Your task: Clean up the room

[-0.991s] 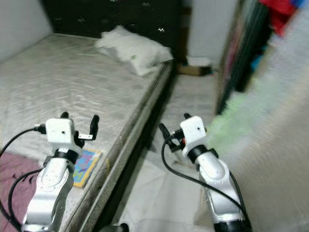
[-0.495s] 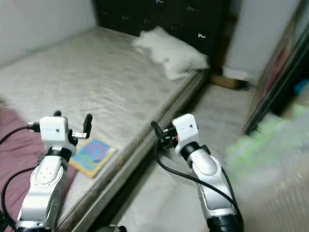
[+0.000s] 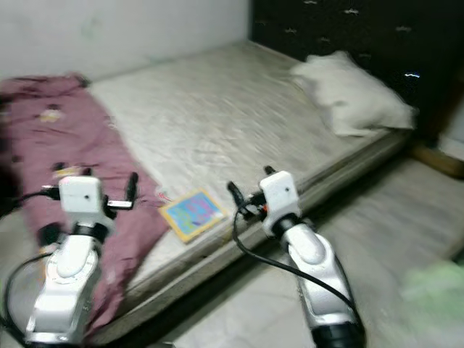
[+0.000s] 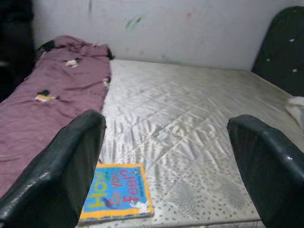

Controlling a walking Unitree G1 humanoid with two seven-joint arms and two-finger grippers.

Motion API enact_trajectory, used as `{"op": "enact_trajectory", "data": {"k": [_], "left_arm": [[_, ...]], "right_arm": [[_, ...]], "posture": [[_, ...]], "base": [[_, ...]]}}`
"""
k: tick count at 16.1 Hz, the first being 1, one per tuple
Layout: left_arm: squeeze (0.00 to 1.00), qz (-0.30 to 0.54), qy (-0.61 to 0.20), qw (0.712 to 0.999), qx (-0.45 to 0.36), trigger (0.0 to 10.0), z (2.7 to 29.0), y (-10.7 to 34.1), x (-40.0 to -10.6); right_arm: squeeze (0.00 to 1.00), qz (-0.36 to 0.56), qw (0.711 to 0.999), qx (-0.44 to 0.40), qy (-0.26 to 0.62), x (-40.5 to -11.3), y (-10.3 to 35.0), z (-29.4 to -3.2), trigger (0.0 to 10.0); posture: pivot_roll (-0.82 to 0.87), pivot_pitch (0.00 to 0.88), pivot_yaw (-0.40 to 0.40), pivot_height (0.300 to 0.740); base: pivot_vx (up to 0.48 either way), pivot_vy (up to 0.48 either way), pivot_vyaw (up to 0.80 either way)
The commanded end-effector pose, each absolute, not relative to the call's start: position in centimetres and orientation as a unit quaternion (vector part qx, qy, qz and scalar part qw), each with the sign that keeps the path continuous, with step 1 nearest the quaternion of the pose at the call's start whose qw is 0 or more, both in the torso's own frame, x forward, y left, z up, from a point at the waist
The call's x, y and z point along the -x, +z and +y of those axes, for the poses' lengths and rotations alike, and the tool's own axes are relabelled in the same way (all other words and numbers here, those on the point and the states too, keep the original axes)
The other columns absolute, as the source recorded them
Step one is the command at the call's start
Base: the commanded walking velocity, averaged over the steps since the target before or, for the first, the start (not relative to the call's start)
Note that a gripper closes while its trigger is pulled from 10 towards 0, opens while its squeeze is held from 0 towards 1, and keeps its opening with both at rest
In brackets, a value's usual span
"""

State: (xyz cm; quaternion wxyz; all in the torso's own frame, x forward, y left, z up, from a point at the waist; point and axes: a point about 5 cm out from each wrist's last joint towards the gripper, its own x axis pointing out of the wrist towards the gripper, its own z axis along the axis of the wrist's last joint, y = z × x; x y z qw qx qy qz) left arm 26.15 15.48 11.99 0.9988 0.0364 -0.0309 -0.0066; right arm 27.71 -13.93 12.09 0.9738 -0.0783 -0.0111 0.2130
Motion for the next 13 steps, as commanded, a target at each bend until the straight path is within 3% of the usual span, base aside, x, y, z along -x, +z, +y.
{"op": "enact_trajectory", "data": {"k": [1,13], "left_arm": [[0.00,-0.039,-0.010,0.998,-0.045,10.0,15.51,12.40,-26.29],[0.00,-0.045,-0.033,0.998,-0.040,10.0,15.05,12.55,-26.52]], "right_arm": [[0.00,-0.016,0.974,0.078,0.214,-27.85,12.24,-13.87,10.0],[0.00,-0.025,0.972,0.085,0.219,-27.97,12.29,-13.57,10.0]], "posture": [[-0.04,0.000,0.017,0.740],[-0.04,0.000,0.021,0.740]], "base": [[0.000,0.000,0.80],[0.000,0.000,0.80]]}}
